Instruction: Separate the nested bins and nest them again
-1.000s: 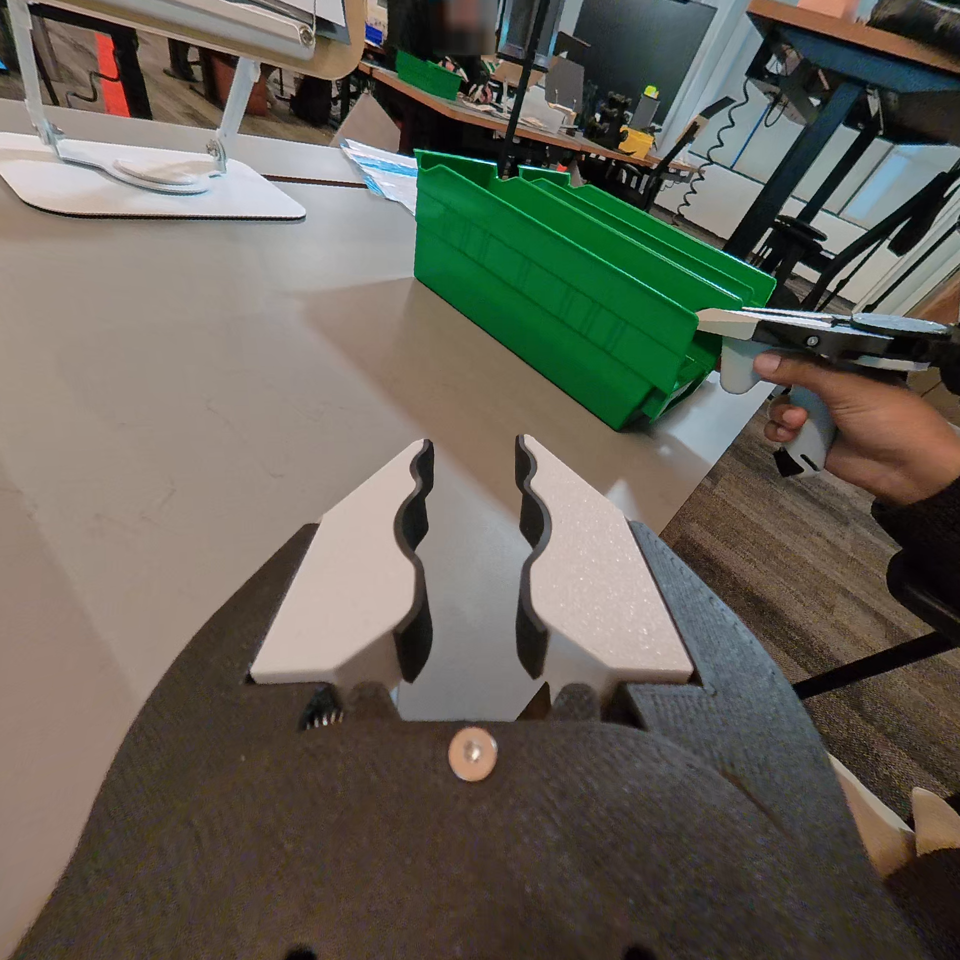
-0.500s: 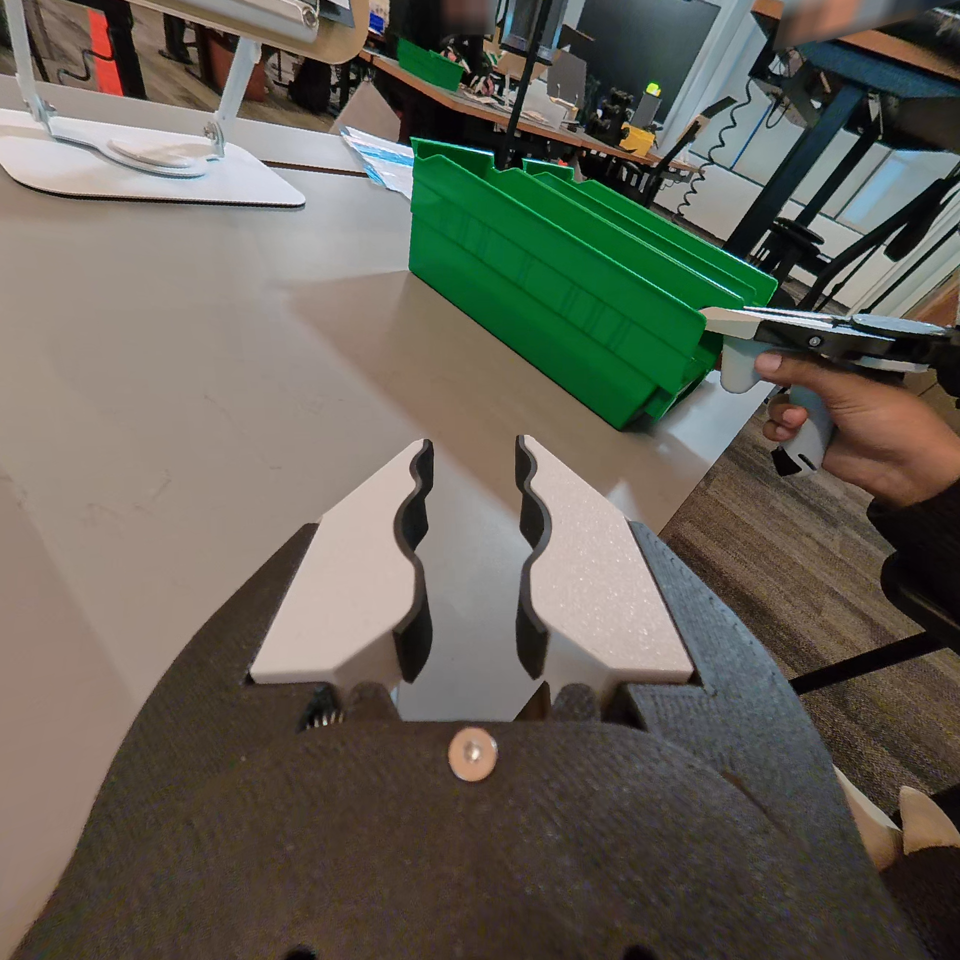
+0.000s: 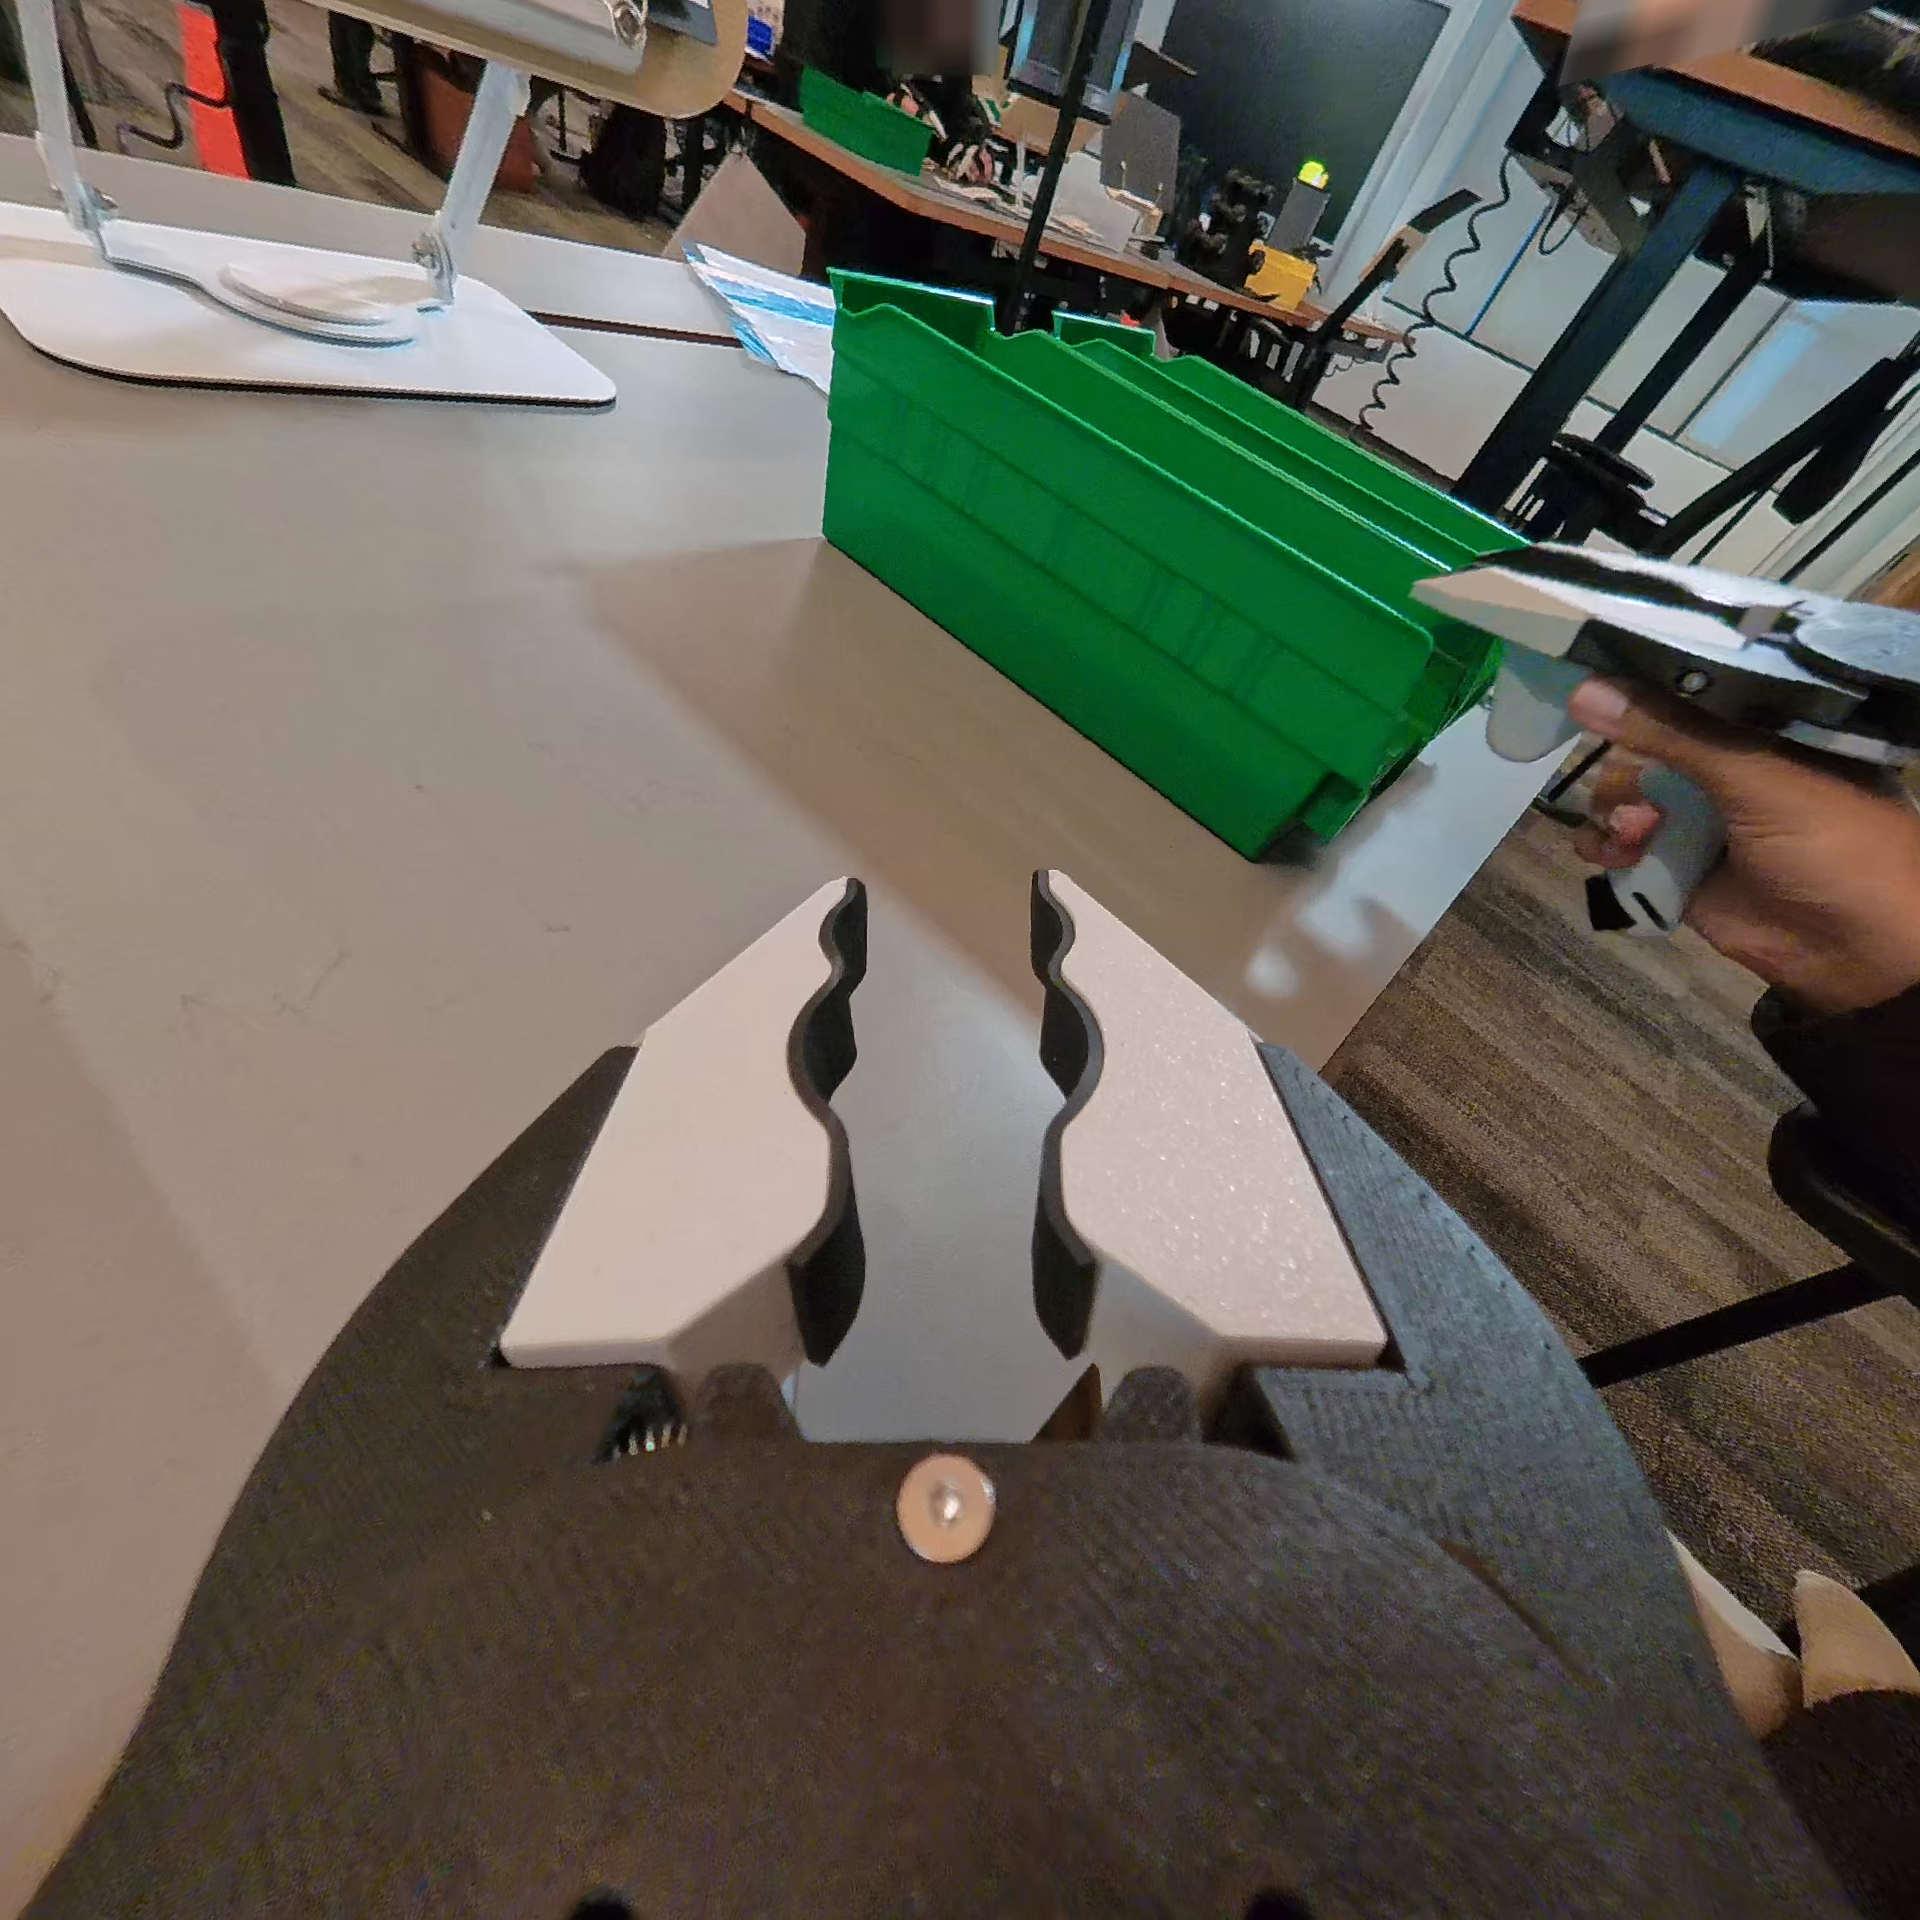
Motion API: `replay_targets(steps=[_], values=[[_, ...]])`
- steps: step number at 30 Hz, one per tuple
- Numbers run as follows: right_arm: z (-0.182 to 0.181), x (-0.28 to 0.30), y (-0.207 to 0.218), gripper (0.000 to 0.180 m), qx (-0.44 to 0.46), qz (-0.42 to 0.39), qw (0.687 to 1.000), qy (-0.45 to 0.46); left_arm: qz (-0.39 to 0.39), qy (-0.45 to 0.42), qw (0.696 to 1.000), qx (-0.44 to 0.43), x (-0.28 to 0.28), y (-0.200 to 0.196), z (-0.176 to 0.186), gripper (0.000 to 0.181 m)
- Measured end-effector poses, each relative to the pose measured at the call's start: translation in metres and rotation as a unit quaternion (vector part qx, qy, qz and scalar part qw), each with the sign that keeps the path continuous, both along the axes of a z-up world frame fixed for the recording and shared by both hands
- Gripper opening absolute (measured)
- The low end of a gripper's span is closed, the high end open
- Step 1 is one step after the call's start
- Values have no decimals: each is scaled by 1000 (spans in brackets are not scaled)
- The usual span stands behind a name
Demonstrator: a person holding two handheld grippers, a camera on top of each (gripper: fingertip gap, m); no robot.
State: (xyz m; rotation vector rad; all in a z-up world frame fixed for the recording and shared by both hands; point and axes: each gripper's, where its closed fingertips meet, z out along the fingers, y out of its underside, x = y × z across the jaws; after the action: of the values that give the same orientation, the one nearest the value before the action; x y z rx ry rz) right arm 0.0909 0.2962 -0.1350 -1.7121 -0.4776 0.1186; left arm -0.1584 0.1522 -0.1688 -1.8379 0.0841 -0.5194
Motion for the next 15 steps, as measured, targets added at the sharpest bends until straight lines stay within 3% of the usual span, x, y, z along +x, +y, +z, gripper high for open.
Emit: replay_targets(steps=[6, 15], values=[[-21, -10, 0, 46, -54, 9, 998, 6, 2, -10, 1000, -4, -2, 1, -1, 30], [-26, -11, -1, 31, -75, 18, 997, 24, 5, -13, 1000, -11, -5, 2, -6, 30]])
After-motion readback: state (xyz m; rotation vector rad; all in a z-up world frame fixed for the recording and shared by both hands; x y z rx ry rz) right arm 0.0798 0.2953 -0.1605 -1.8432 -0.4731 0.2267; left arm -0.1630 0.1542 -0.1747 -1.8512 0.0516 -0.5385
